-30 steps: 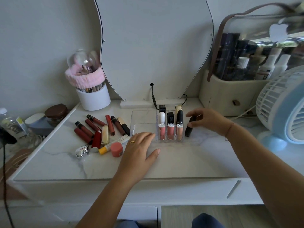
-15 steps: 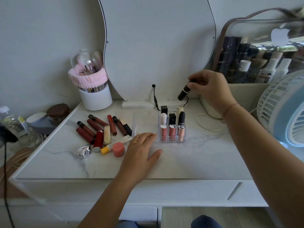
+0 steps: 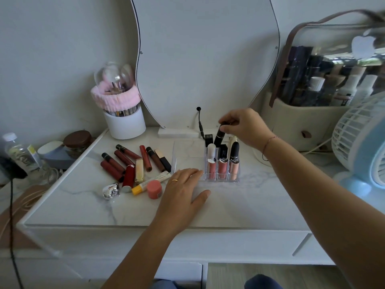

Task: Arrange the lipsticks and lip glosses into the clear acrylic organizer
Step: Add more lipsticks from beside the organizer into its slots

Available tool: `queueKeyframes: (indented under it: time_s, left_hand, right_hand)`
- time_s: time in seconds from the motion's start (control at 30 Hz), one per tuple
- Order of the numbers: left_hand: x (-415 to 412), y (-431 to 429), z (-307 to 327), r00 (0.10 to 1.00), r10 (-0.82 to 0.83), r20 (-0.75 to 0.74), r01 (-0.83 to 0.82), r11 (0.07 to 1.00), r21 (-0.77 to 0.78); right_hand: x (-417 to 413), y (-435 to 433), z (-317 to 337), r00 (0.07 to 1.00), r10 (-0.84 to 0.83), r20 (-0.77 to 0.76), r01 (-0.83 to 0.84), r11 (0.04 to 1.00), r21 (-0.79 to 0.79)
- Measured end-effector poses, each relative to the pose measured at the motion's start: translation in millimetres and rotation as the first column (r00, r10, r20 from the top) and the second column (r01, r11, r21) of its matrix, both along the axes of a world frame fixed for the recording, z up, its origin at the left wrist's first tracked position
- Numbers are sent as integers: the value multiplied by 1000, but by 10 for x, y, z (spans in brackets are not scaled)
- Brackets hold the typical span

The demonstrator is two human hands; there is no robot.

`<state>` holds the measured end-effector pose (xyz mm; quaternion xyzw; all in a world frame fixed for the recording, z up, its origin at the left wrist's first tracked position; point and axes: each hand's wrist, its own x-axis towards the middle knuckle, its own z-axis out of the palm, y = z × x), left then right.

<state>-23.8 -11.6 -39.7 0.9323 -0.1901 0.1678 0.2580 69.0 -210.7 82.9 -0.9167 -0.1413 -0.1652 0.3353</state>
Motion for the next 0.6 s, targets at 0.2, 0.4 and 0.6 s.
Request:
queueKeyframes:
  time_s: [0.2, 0.4, 0.6]
  left_hand:
    - [-62, -26, 130, 999, -50, 16, 52, 992, -117]
    - [394, 33, 777, 985, 11, 174, 62, 911, -409]
    - [1001, -131, 811, 973, -92, -210, -1, 915, -403]
  right_hand:
    - [44, 95, 57, 997, 63, -45, -70, 983, -168]
    - [58, 85, -30, 995, 55, -78, -67, 985, -159]
    - [53, 22, -91, 992, 77, -98, -82, 995, -48]
